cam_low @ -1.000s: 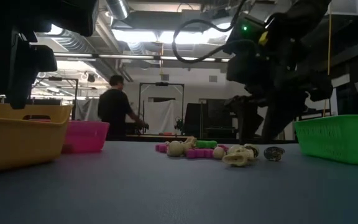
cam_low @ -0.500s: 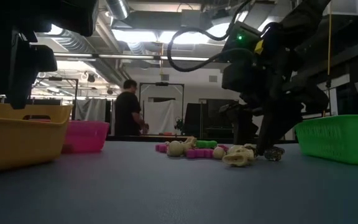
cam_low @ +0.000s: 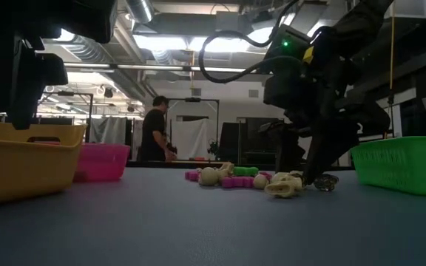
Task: Sort Halloween decoration
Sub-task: Put the white skull toy into the green bin
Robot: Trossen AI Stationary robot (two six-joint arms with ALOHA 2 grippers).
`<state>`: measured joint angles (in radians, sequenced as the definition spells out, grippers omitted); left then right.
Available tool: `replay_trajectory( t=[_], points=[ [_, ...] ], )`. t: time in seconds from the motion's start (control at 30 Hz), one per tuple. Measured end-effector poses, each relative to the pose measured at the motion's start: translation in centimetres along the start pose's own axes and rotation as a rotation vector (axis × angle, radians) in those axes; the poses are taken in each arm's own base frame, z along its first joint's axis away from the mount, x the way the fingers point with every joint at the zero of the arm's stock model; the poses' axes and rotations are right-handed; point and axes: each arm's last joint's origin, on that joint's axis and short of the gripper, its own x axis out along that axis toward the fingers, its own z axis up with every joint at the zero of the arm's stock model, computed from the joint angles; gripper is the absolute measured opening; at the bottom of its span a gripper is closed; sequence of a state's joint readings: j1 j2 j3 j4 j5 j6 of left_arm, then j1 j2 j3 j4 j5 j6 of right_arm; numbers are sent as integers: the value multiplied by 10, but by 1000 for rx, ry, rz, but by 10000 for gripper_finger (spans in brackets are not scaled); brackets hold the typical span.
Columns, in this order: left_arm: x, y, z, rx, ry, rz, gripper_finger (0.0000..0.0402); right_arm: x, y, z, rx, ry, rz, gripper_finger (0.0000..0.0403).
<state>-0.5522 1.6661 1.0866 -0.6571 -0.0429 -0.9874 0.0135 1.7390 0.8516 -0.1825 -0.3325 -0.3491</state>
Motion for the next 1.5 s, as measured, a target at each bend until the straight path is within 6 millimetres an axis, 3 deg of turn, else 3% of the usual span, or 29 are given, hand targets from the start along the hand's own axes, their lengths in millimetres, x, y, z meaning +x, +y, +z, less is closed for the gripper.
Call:
replay_trajectory(
  t=[0.3, 0.77, 1.27, 1.5],
  points=[
    [0, 0, 0, 0, 0, 0, 199, 0, 0, 0, 0, 1, -1, 225],
    [0, 0, 0, 0, 0, 0, 199, 0, 0, 0, 1, -1, 1, 107],
    [0, 0, 0, 0, 0, 0, 199, 0, 0, 0, 3, 0, 1, 103],
    [0, 0, 0, 0, 0, 0, 199, 0, 0, 0, 4, 0, 1, 76]
  ],
)
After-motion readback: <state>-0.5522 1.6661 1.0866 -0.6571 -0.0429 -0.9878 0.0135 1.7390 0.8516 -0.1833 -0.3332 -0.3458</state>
